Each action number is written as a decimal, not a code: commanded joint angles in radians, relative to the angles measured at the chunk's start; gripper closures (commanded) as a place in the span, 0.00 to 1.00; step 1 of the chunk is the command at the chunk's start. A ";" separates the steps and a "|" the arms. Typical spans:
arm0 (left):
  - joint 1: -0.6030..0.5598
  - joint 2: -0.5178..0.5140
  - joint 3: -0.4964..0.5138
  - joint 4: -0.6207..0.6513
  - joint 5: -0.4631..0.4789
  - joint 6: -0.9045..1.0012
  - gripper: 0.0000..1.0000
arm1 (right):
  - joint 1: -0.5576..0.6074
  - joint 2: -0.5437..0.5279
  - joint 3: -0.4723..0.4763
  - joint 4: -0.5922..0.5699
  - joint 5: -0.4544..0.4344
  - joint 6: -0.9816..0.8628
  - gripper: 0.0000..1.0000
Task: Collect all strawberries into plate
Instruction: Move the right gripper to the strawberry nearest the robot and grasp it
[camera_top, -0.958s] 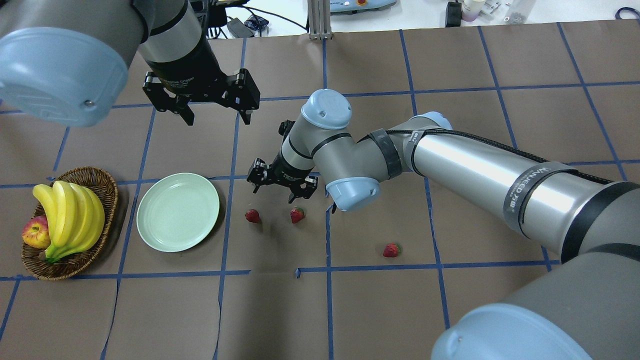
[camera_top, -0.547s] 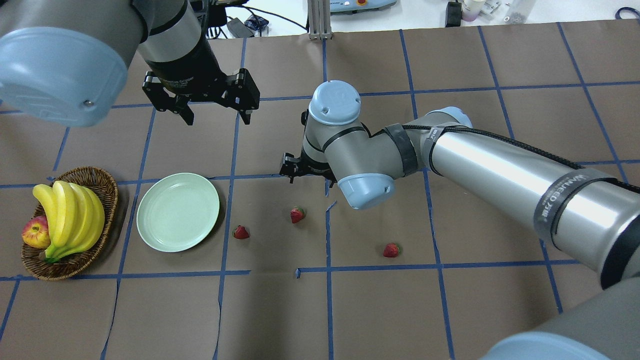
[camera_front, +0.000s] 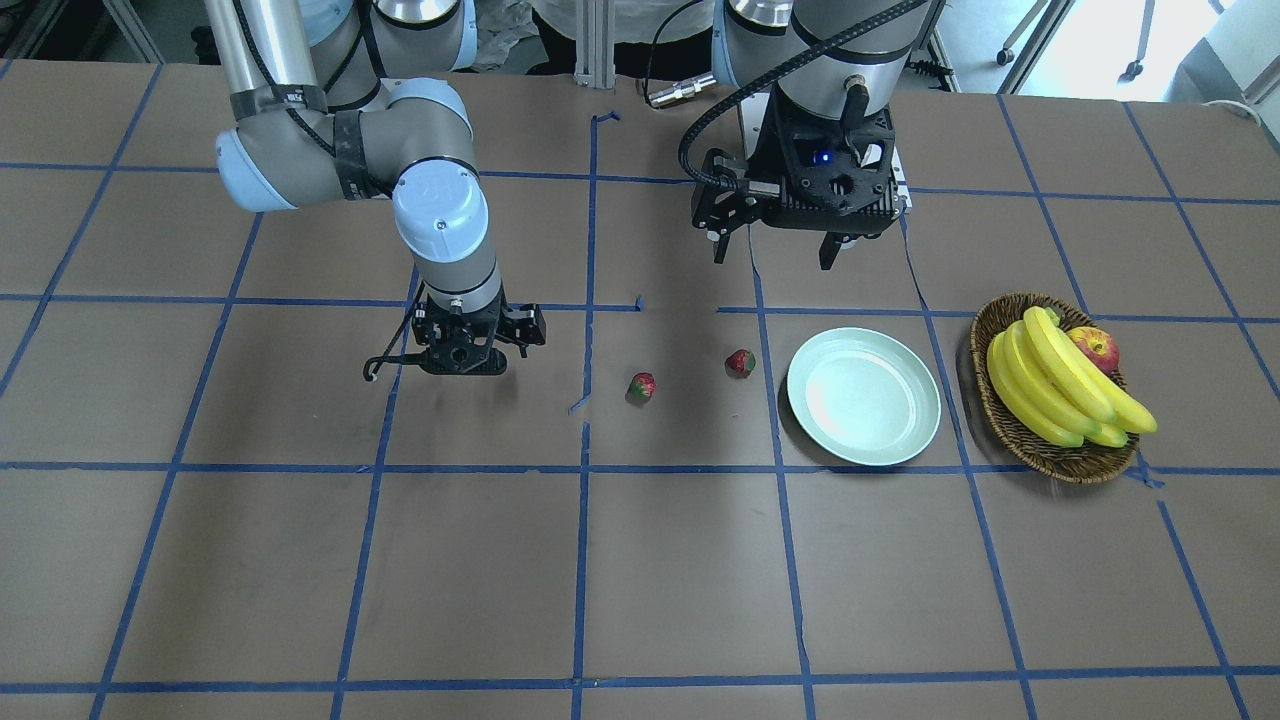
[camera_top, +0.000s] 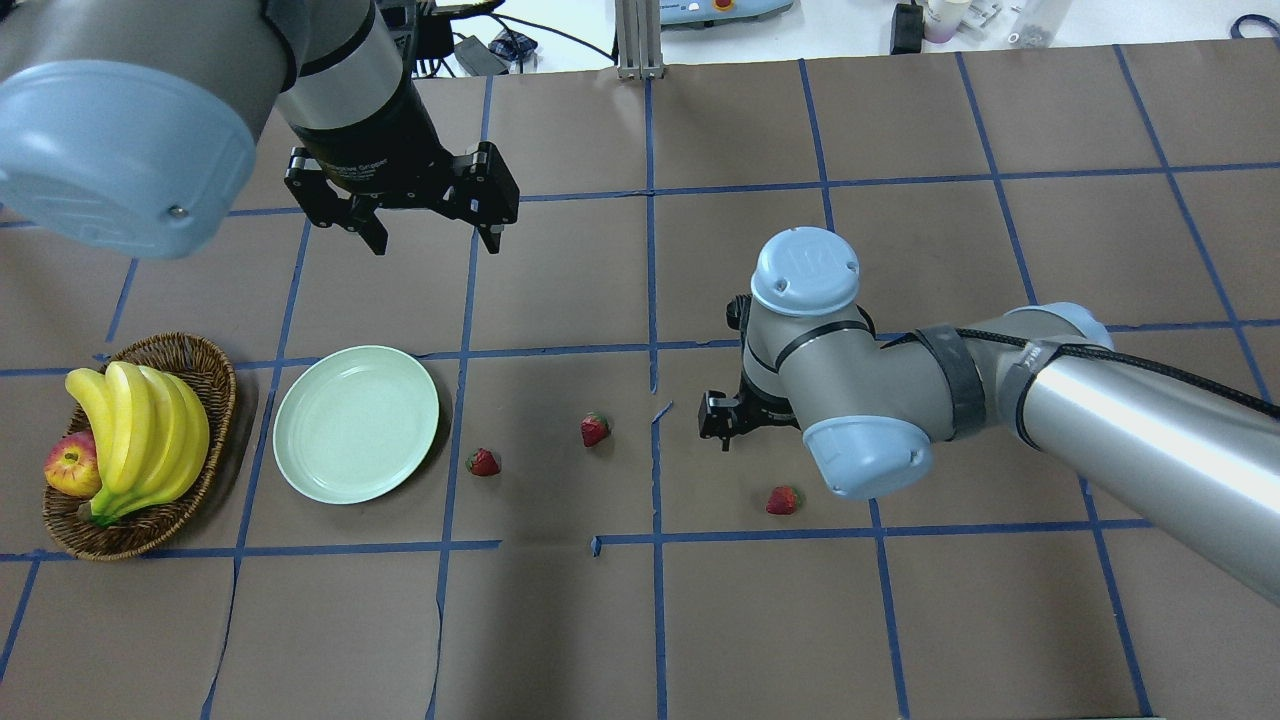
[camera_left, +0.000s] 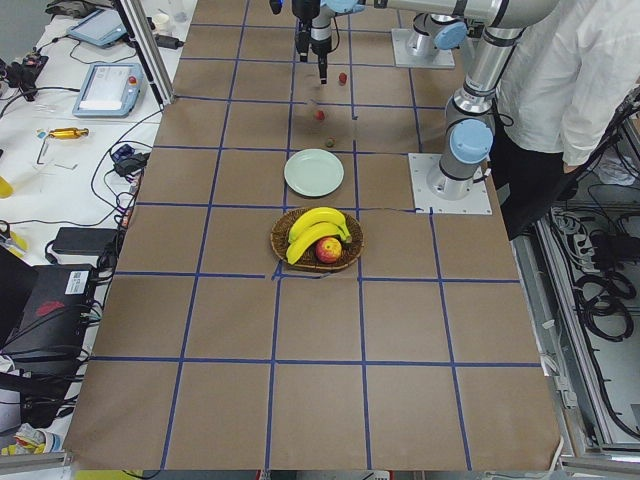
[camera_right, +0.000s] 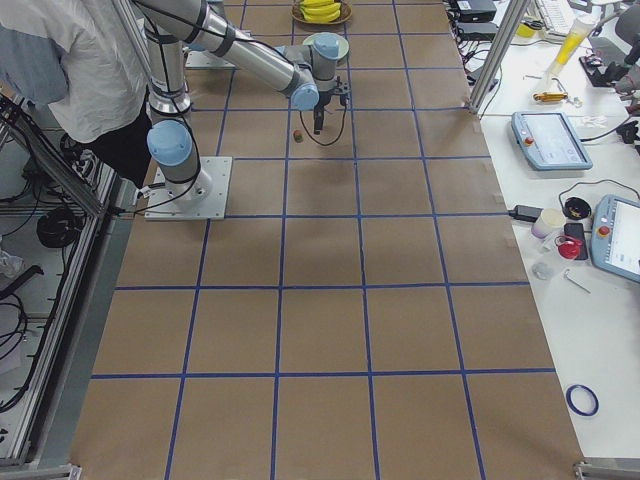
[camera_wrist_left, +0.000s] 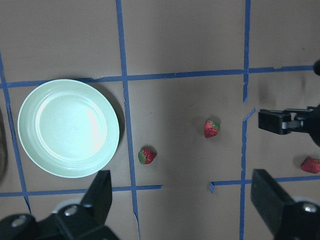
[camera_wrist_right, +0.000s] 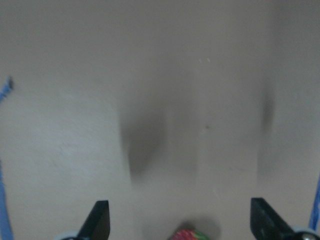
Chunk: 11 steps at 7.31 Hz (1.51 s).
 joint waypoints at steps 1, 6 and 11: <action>0.000 0.001 -0.007 0.000 -0.001 -0.002 0.00 | -0.005 -0.027 0.077 0.005 -0.022 0.003 0.00; 0.000 0.001 -0.007 0.001 -0.001 -0.003 0.00 | -0.002 -0.030 0.075 -0.010 -0.006 0.008 1.00; 0.000 0.001 -0.007 0.001 -0.002 -0.006 0.00 | 0.068 0.007 -0.144 -0.025 0.347 0.265 1.00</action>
